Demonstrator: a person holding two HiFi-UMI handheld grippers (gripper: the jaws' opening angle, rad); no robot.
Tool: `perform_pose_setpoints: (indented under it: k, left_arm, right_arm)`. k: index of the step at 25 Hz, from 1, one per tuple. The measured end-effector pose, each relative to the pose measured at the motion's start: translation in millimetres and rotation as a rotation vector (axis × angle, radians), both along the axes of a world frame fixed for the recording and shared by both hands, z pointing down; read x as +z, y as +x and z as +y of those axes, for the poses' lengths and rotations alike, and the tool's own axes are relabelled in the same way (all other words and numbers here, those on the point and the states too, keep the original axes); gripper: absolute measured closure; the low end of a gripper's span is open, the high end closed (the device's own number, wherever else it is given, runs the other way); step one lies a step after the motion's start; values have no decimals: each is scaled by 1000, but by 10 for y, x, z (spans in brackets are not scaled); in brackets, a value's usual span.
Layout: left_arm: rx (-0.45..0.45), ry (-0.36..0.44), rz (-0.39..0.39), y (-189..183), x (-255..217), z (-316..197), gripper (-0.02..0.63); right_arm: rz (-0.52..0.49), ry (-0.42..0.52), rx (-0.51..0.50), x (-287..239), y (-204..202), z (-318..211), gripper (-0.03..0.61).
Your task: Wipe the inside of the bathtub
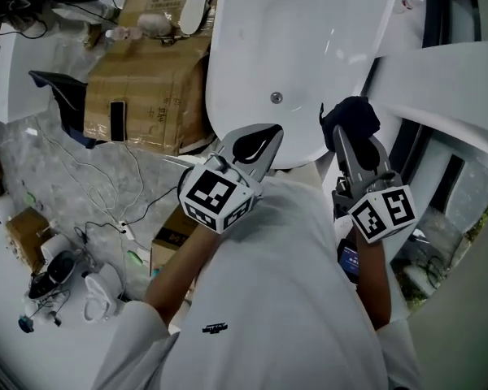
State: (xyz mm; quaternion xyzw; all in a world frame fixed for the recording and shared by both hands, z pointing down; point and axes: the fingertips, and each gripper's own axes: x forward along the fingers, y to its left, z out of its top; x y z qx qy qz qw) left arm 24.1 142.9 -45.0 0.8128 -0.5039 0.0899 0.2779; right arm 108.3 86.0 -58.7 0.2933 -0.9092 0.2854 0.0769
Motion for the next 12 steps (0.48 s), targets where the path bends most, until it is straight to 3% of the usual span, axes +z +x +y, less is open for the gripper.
perform_pose_setpoints:
  k: [5,12]
  left_arm:
    - [-68,-44,-18,-86,112,-105,618]
    - [-54,-108,10,-386,510,-298,618]
  right_arm:
    - [8,-33,-67,185,-79,-245,525]
    - [45,-59,-82,557,-449,-476,526]
